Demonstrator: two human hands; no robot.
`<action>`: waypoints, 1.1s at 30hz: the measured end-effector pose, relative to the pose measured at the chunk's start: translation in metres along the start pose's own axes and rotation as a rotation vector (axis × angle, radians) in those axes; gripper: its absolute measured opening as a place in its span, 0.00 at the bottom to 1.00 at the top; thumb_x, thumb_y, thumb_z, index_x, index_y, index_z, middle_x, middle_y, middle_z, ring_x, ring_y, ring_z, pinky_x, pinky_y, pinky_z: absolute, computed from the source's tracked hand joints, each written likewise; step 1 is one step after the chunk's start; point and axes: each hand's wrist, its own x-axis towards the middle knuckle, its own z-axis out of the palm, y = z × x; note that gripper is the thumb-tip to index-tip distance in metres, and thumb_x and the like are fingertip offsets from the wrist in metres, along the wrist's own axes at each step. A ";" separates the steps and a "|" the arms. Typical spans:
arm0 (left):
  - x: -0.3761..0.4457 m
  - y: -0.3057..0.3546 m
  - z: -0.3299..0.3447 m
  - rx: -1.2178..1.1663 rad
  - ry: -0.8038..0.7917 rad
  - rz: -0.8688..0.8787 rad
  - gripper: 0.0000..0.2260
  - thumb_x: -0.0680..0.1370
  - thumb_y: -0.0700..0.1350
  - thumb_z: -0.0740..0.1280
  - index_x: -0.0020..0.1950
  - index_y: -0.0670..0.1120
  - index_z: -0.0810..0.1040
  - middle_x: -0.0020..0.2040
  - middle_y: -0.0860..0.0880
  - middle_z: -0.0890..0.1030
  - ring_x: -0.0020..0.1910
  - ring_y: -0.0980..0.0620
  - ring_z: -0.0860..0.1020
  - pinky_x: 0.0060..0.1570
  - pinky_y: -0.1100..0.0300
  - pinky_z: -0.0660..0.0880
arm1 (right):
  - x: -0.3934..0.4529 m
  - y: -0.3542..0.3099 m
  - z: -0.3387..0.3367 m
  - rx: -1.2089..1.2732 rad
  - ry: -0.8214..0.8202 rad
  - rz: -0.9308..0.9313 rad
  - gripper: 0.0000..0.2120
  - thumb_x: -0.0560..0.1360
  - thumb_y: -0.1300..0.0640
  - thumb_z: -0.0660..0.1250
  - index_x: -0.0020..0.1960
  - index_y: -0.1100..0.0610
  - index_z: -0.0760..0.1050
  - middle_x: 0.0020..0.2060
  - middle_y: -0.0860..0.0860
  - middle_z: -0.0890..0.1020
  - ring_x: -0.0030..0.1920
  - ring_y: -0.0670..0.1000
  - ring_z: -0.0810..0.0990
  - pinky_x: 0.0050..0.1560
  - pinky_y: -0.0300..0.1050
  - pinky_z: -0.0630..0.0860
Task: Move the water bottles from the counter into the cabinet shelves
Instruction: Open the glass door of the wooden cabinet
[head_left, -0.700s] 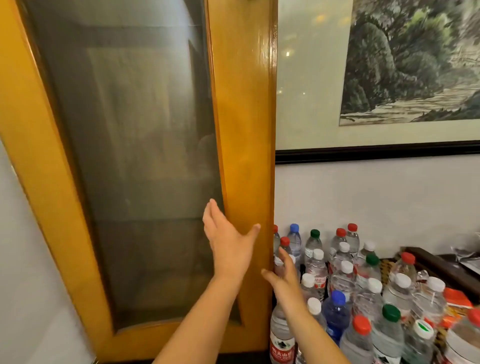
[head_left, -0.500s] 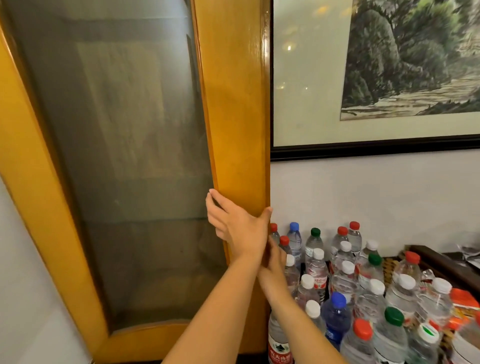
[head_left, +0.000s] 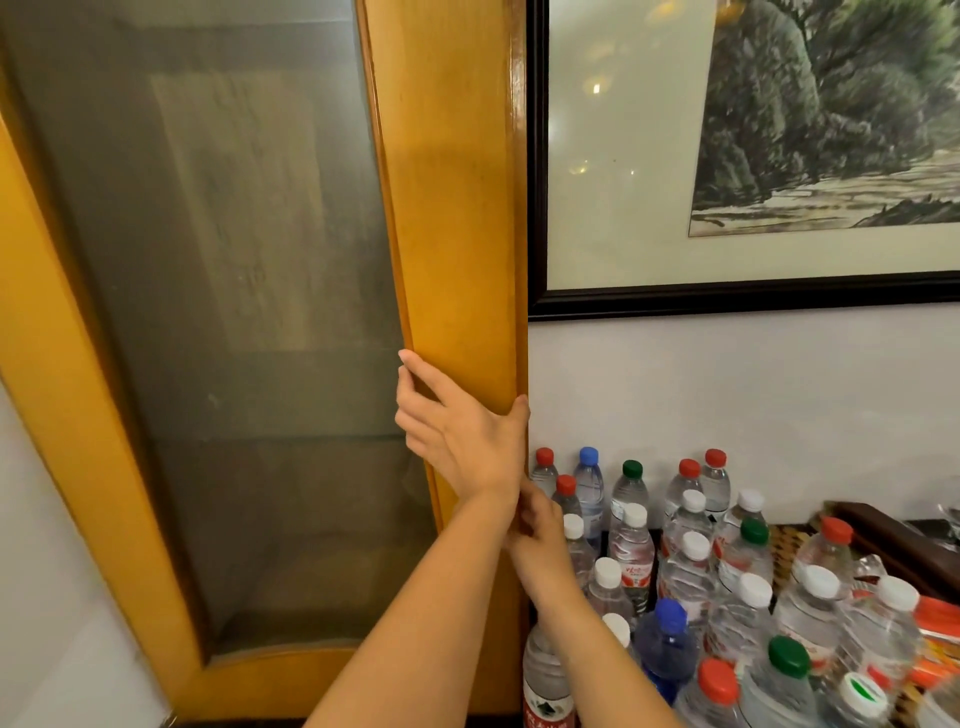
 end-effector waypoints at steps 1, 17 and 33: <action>0.001 0.001 -0.001 0.026 -0.005 -0.008 0.56 0.63 0.61 0.75 0.76 0.42 0.42 0.71 0.41 0.58 0.65 0.42 0.61 0.62 0.48 0.64 | 0.001 0.001 -0.004 0.020 -0.031 0.018 0.31 0.72 0.64 0.68 0.72 0.52 0.61 0.70 0.53 0.64 0.69 0.53 0.65 0.69 0.49 0.66; -0.015 -0.005 -0.034 0.075 -0.015 0.029 0.57 0.61 0.62 0.74 0.76 0.45 0.41 0.68 0.42 0.58 0.62 0.44 0.60 0.59 0.50 0.65 | -0.016 0.003 -0.008 -0.074 -0.081 0.023 0.29 0.72 0.59 0.70 0.69 0.50 0.62 0.60 0.43 0.70 0.61 0.45 0.70 0.61 0.43 0.71; -0.048 -0.007 -0.076 0.085 -0.056 0.016 0.57 0.63 0.58 0.74 0.75 0.43 0.37 0.73 0.41 0.51 0.67 0.40 0.58 0.65 0.48 0.61 | -0.065 0.002 -0.008 -0.139 -0.068 -0.086 0.12 0.71 0.58 0.70 0.50 0.53 0.69 0.47 0.51 0.77 0.50 0.51 0.76 0.51 0.45 0.74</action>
